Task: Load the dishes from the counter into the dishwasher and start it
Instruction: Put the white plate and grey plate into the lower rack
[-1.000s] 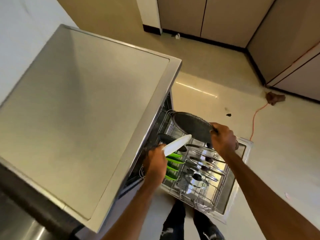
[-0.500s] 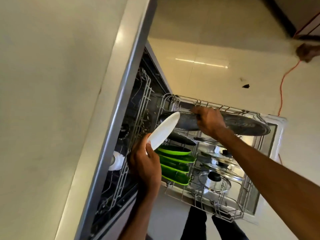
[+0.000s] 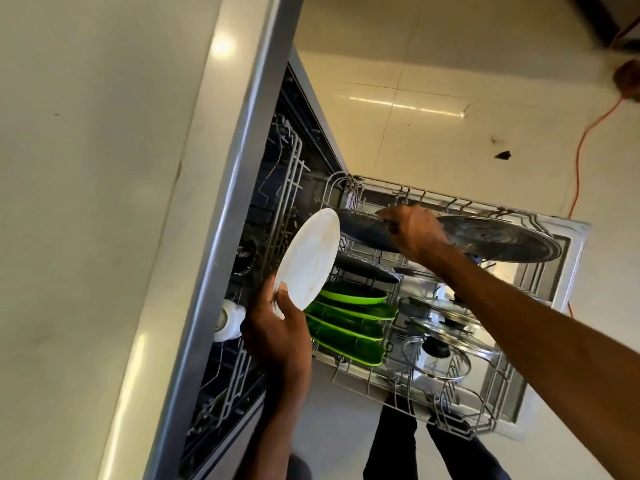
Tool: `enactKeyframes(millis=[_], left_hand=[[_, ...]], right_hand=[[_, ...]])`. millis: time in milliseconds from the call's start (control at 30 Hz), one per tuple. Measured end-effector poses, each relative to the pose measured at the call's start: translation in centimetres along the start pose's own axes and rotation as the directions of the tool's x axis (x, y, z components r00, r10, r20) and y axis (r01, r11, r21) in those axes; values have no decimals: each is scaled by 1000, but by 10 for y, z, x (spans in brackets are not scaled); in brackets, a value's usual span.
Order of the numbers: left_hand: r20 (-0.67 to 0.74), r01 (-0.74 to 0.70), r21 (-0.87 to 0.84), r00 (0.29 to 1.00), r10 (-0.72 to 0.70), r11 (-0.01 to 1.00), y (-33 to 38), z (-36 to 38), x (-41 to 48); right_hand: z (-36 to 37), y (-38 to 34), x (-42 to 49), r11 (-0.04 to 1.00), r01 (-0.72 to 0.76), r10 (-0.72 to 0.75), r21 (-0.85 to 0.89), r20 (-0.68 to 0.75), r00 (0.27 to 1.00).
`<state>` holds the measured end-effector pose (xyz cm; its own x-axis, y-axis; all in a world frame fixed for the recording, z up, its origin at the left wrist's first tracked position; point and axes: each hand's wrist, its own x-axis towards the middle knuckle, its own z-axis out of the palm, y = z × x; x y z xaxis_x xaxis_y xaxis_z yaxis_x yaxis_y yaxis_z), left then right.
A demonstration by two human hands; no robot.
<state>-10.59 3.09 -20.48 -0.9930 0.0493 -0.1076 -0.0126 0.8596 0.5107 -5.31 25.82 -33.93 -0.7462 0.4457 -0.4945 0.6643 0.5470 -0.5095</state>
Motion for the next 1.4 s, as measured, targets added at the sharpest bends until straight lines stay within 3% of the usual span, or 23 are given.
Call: enactKeyframes(millis=[167,567,700,800,967,1067,1167,1233,1300,1400], left_hand=[[21,9,5,1000,-9,1000,-1,2,-1],[52,-21,-5,998,21,1000,-1,12,-4],[110,-123,-52,986,128,991,18,19,4],[129,-223,-83,964,233,971,39,35,15],[45,-344,-184,933,357,921,63,76,52],[69,-359,-79,929,365,930,64,110,63],[306,-495,35,832,463,868,62,142,62],[516,-640,93,686,513,763,51,163,61],[688,-761,200,558,464,617,37,176,60],[758,-812,237,498,421,534,23,183,61]], right_hand=[[20,1,6,999,32,-34,23,115,993],[-1,12,11,998,-38,32,51,106,994],[-42,11,1,954,146,-175,261,90,980],[-60,8,-4,902,264,-267,341,-40,963],[-83,18,2,899,255,-153,357,-289,945],[-88,34,9,937,157,-32,313,-368,929],[-84,46,18,968,46,44,245,-349,936],[-78,50,21,987,-8,56,161,-294,954],[-71,49,23,996,-29,49,82,-251,967],[-60,45,24,998,-39,47,43,-205,978]])
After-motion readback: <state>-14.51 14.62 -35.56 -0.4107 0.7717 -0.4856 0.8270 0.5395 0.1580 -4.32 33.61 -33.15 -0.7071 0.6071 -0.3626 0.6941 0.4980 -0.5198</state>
